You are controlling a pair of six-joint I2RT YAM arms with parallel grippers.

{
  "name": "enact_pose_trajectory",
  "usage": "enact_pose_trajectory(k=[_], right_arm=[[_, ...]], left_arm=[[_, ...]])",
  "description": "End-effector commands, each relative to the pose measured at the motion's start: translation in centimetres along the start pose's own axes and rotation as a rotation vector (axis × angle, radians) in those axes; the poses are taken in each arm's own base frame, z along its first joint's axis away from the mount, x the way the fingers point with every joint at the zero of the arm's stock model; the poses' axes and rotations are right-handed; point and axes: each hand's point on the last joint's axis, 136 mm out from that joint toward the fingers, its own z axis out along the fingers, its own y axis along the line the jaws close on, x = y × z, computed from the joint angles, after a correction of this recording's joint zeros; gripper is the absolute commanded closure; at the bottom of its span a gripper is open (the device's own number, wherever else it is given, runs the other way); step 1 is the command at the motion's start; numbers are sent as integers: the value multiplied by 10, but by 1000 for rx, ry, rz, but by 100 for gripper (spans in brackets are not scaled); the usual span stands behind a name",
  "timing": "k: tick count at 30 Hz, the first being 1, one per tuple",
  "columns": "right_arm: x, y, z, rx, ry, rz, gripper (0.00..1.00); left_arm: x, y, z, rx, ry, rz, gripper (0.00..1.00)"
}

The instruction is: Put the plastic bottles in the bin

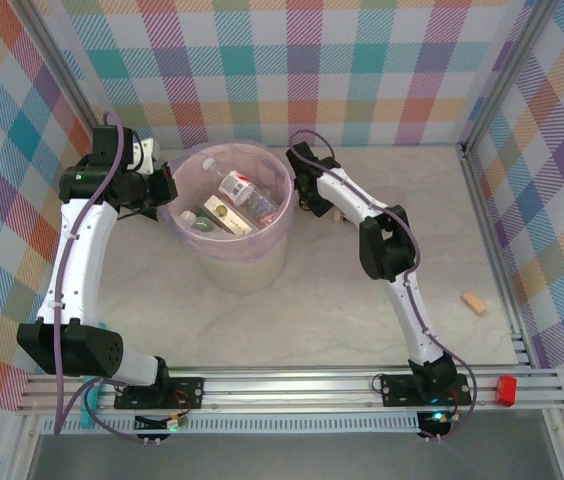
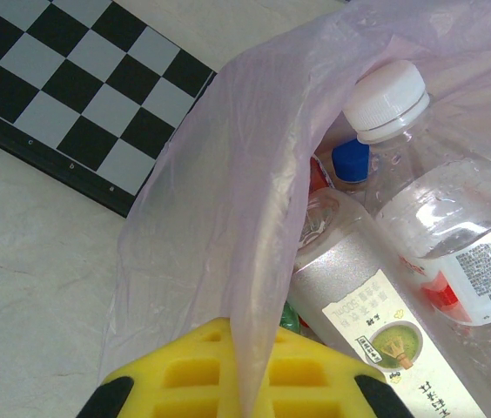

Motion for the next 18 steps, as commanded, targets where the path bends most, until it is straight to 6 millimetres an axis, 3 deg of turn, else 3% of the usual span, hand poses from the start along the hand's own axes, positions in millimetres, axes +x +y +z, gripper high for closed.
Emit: enact_pose_trajectory(k=[1, 5, 13, 18], right_arm=[[5, -6, 10, 29, 34, 47, 22], [9, -13, 20, 54, 43, 47, 30], [0, -13, 7, 55, 12, -27, 61], [-7, -8, -8, 29, 13, -75, 65]], left_arm=[[3, -11, -13, 67, -9, -13, 100], [2, -11, -16, 66, -13, -8, 100], [2, -12, -16, 70, -14, -12, 100], [2, -12, -17, 70, -16, -12, 100]])
